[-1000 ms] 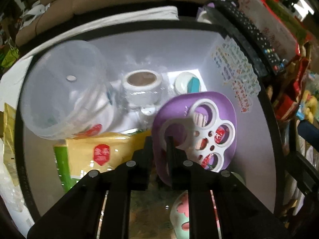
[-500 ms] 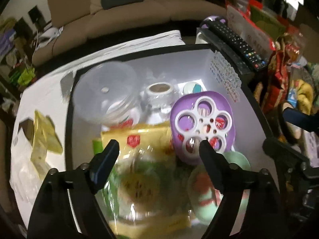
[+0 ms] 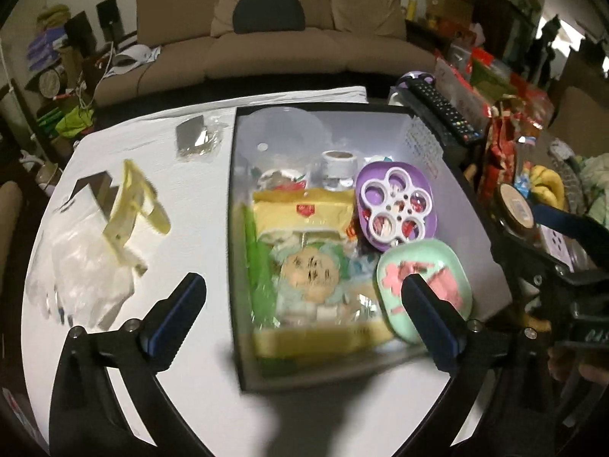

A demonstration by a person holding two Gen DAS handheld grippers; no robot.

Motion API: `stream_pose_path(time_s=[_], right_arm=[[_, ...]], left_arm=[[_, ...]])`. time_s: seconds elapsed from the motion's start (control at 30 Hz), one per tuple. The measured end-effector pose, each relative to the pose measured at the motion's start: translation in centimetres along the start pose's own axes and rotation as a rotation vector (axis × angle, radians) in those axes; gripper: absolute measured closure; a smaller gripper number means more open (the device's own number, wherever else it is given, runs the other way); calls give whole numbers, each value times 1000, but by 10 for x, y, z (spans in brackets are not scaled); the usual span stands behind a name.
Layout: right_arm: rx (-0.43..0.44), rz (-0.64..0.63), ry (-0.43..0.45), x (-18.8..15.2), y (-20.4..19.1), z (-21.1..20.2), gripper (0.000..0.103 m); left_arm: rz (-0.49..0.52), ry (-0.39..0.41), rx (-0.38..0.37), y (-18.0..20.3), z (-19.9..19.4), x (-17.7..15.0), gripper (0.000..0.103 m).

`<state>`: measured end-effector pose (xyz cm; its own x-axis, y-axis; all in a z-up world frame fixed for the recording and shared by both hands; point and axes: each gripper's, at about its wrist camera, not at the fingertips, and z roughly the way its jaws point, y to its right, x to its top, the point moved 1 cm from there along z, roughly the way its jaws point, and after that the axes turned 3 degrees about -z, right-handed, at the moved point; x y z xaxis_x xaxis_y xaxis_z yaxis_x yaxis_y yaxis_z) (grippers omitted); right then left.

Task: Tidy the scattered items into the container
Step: 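Open the left tool to release the ring holder and withdraw, then grasp the white stick in its clear bag with the left tool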

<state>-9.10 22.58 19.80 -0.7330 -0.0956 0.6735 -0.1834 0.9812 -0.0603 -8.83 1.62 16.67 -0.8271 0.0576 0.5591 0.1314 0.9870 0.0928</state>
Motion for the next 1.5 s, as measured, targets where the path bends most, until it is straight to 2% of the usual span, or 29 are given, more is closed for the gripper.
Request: stream_pose_path(time_s=[0.13, 0.4, 0.7, 0.9, 1.23, 1.37, 1.5], right_arm=[[-7, -4, -8, -13, -14, -10, 0], [-10, 19, 35, -32, -34, -43, 0], [7, 4, 37, -53, -68, -58, 0], [47, -41, 34, -71, -109, -56, 0], [175, -172, 65, -98, -202, -50, 0], [223, -218, 57, -112, -237, -37, 0], [239, -265, 26, -126, -262, -19, 0]], left_arm=[[-23, 1, 10, -13, -13, -19, 0], [-61, 22, 22, -33, -46, -51, 0], [-99, 56, 34, -66, -78, -88, 0], [-166, 87, 75, -123, -97, -124, 0], [-428, 65, 194, -267, -83, -194, 0], [-510, 20, 154, -298, -65, -212, 0], [-510, 8, 108, -297, -50, -217, 1]])
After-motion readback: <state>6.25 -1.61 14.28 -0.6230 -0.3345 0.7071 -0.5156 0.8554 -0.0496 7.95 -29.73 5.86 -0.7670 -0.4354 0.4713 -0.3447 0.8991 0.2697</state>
